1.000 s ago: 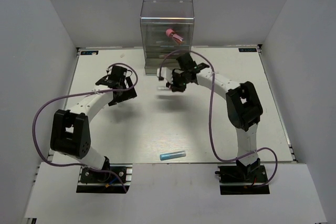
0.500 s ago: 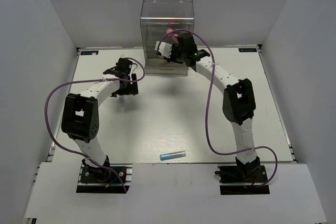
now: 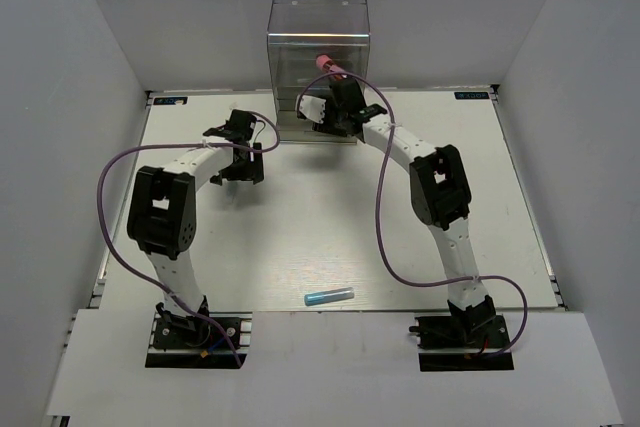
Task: Sort the stationery into containers
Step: Place the stationery into the container, then grab a piece of stationery with the left arm
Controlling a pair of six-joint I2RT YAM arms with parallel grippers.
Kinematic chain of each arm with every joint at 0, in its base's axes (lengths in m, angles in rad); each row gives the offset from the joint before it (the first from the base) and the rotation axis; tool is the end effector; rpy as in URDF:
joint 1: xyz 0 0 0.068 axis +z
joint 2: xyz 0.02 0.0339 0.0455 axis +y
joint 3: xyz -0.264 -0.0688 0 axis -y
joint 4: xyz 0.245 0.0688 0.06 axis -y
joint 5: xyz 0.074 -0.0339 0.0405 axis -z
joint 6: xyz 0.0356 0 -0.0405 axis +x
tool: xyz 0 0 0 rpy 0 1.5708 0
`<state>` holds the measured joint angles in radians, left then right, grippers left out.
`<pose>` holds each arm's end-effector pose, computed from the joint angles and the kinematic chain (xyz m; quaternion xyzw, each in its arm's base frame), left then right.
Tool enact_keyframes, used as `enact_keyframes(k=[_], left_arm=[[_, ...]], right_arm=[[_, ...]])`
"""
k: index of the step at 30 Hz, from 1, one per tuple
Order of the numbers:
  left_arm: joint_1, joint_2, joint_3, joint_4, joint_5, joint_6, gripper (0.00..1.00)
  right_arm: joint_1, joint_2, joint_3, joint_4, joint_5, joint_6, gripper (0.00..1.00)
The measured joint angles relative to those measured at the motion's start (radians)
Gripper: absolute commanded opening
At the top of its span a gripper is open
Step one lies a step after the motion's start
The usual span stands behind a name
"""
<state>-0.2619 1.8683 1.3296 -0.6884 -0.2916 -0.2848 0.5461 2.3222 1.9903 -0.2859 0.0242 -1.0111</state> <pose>0.3648 -0.0872 0.1899 -0.0360 0.9745 0.0922 0.2015 0.4625 0.2801 0.2198 -0.6201 0.6364 -0.1161 0.4438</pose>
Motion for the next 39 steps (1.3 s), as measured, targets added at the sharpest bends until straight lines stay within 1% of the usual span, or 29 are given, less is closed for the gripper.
enact_keyframes(k=[7,9,11,14,17,19,20,24,25,27,28,31,32,34,35,39], left_arm=[[0.006,0.023,0.032,-0.013,0.0,0.003,0.9],[0.006,0.034,0.043,-0.013,0.0,0.004,0.87],[0.006,0.047,0.053,-0.014,0.0,0.006,0.87],[0.008,0.072,0.066,-0.017,0.0,0.006,0.86],[0.017,0.099,0.07,-0.016,0.006,0.007,0.86],[0.028,0.108,0.07,-0.016,0.013,0.007,0.82],[0.035,0.109,0.07,-0.016,0.018,0.006,0.82],[0.064,0.124,0.092,-0.016,0.042,0.005,0.7],[0.071,0.133,0.098,-0.014,0.048,0.006,0.59],[0.082,0.149,0.107,-0.012,0.068,0.003,0.48],[0.085,0.151,0.11,-0.01,0.08,0.006,0.4],[0.087,0.153,0.111,-0.011,0.107,0.007,0.32],[0.087,0.153,0.111,-0.011,0.113,0.008,0.28],[0.089,0.153,0.111,-0.01,0.124,0.007,0.24],[0.089,0.153,0.111,-0.009,0.129,0.007,0.2],[0.095,0.142,0.1,0.011,0.202,-0.001,0.14]], right_arm=[[-0.001,-0.023,-0.07,0.031,-0.001,0.009,0.56],[-0.003,-0.049,-0.092,0.024,-0.019,0.025,0.56],[-0.004,-0.087,-0.12,0.013,-0.043,0.045,0.56],[-0.006,-0.182,-0.215,0.015,-0.086,0.074,0.56],[-0.008,-0.326,-0.361,0.022,-0.132,0.101,0.56],[-0.008,-0.417,-0.452,0.031,-0.161,0.118,0.56],[-0.008,-0.457,-0.489,0.029,-0.174,0.126,0.56],[-0.007,-0.584,-0.636,0.05,-0.217,0.156,0.56],[-0.007,-0.61,-0.673,0.05,-0.23,0.164,0.56],[-0.008,-0.655,-0.738,0.047,-0.253,0.176,0.56],[-0.008,-0.674,-0.764,0.043,-0.267,0.182,0.56],[-0.01,-0.732,-0.827,0.018,-0.339,0.191,0.62],[-0.011,-0.753,-0.844,0.009,-0.364,0.19,0.62],[-0.014,-0.801,-0.877,-0.013,-0.418,0.188,0.64],[-0.015,-0.823,-0.892,-0.021,-0.442,0.189,0.64],[-0.017,-0.898,-0.945,-0.035,-0.518,0.187,0.65]])
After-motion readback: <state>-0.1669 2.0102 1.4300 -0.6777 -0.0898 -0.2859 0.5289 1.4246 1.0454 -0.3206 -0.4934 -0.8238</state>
